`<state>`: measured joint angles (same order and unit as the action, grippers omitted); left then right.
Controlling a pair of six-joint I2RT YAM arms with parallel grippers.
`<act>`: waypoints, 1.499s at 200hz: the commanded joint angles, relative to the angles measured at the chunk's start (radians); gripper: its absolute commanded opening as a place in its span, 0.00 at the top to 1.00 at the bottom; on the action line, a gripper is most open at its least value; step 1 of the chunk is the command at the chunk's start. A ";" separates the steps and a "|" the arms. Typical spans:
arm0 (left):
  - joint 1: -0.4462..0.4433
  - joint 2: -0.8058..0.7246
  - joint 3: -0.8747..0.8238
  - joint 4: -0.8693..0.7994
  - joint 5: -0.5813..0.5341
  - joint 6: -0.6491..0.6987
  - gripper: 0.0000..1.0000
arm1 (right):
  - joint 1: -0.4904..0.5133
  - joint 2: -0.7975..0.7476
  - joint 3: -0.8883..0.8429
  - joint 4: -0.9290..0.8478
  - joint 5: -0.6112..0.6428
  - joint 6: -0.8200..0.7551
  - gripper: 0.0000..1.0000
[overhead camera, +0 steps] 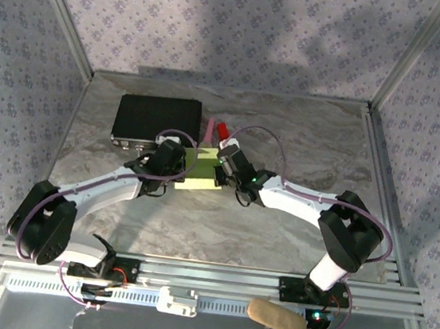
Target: Fold the paper box
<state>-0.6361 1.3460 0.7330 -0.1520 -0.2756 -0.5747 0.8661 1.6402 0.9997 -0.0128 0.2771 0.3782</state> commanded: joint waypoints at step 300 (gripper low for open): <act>-0.267 0.025 -0.106 0.098 -0.340 -0.085 1.00 | 0.273 -0.584 -0.214 -0.352 0.245 1.132 0.35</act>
<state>-0.8925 1.3502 0.6144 -0.0063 -0.6197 -0.6487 1.1576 1.0409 0.6971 -0.2947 0.4694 1.2236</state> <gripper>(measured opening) 0.046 0.630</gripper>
